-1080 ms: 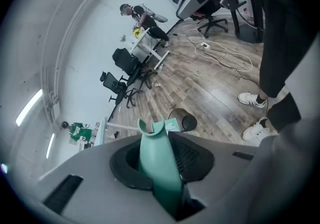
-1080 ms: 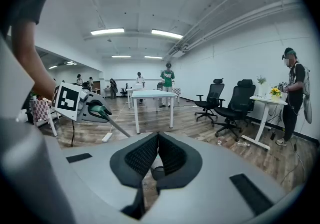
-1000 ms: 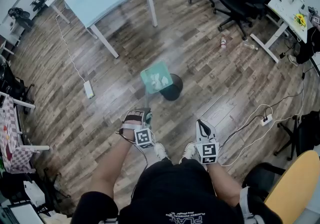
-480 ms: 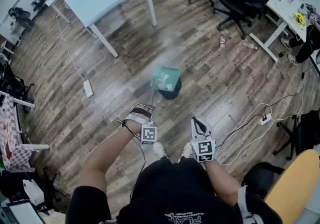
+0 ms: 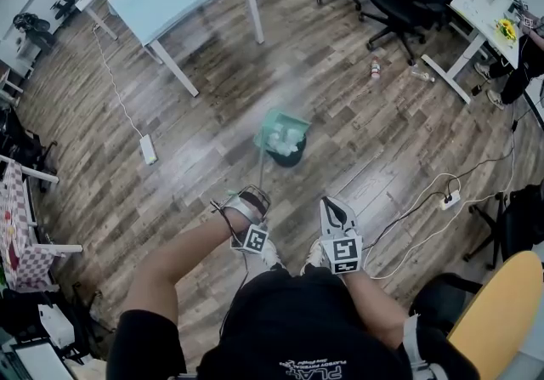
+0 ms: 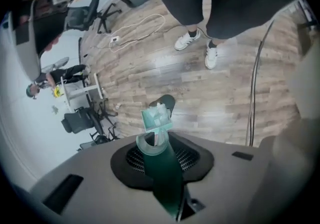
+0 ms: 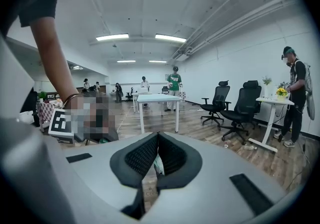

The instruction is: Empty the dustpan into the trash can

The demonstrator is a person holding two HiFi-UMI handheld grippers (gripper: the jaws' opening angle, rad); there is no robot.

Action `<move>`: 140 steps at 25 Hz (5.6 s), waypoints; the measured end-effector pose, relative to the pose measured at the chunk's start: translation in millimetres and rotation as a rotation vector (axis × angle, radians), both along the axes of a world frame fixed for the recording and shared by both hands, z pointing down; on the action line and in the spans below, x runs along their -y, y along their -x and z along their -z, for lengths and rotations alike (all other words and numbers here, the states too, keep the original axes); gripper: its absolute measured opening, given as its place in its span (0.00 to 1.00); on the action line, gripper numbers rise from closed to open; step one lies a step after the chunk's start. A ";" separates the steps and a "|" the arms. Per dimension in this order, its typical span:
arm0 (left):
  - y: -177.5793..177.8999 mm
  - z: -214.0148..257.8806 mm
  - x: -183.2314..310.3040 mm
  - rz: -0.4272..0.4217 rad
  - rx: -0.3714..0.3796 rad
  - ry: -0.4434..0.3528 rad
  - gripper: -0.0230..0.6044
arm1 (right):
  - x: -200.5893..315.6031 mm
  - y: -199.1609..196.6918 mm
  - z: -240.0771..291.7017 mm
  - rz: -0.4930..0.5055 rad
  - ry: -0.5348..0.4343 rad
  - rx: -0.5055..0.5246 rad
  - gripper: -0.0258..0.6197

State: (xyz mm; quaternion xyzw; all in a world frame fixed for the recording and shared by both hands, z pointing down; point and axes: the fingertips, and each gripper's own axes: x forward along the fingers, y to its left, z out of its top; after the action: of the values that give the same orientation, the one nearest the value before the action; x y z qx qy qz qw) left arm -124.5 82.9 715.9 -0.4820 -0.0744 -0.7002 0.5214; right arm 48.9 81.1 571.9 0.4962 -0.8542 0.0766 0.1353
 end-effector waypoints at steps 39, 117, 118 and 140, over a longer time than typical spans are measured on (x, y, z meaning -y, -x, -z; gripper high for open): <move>-18.0 13.3 34.4 -0.217 0.313 -0.025 0.19 | 0.3 -23.0 -5.8 -0.043 0.012 0.062 0.08; 237.2 55.7 153.9 1.780 -1.693 0.012 0.19 | 131.3 140.0 -16.9 0.045 0.034 -0.024 0.08; 236.5 50.5 157.0 1.792 -1.681 0.014 0.19 | 140.6 137.5 -18.4 0.042 0.036 -0.019 0.08; 195.6 -82.2 223.0 2.014 -1.443 0.079 0.19 | 242.7 108.2 -79.0 0.095 0.192 0.004 0.08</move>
State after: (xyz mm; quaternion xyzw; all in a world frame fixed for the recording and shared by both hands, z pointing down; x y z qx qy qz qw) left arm -320.1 -140.1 798.1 -0.6153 0.6118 -0.3610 -0.3417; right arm -59.3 -161.5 650.9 0.4398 -0.8657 0.1524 0.1841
